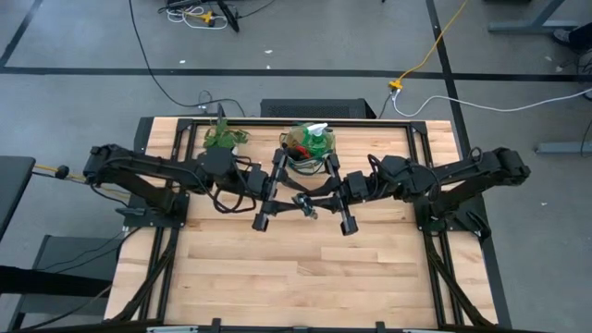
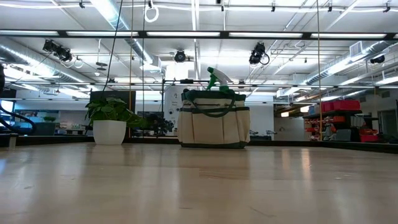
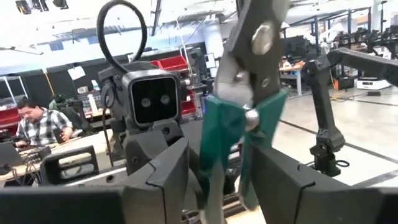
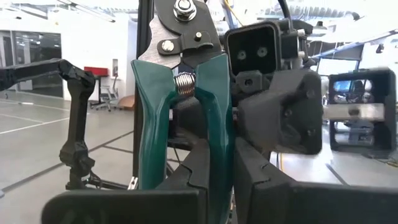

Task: Pick & Place Garden tools in Gardening bag
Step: Put the green garden scissors into the gardening bag

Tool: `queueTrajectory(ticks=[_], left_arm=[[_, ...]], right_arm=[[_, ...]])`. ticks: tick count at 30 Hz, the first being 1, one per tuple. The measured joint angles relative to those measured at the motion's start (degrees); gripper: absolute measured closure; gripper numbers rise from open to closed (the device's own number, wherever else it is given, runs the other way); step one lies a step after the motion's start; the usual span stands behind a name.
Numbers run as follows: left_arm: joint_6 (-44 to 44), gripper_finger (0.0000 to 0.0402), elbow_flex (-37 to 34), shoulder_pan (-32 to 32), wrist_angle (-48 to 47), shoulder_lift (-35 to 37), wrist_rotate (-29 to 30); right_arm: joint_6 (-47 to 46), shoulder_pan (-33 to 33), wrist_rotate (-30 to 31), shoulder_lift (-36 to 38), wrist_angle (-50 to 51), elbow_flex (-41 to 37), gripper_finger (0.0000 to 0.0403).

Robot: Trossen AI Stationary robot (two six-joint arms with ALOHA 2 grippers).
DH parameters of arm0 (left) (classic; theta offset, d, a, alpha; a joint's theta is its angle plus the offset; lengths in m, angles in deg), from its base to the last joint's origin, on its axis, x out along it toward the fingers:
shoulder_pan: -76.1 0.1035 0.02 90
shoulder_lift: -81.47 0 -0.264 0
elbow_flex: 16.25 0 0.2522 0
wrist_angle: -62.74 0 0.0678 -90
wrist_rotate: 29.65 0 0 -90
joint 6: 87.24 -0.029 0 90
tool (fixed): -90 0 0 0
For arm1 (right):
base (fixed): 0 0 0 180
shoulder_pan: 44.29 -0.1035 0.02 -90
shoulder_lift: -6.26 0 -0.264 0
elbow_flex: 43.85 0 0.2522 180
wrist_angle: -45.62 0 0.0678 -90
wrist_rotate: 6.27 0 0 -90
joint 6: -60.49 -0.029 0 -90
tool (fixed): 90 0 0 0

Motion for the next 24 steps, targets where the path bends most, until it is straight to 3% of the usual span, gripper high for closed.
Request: queueTrajectory(ticks=[8,14,21,24], left_arm=[[-0.5,0.0256,-0.1,0.5,2.3,-1.0,-3.8],[-1.3,0.0339,-0.1,0.6,1.4,-1.1,-4.0],[-1.8,0.0342,-0.1,0.5,-1.4,-0.6,-0.9],[-1.9,0.0342,-0.1,0.4,-4.5,0.5,1.1]], right_arm=[[-0.4,0.2,-0.1,-1.3,-0.7,0.0,0.0380],[-1.3,0.5,-0.3,-1.6,-0.8,0.0,0.0380],[-1.7,0.7,-0.9,-1.7,0.5,0.0,0.0379],[-2.2,0.8,-0.1,-1.8,1.7,0.0,0.0345]])
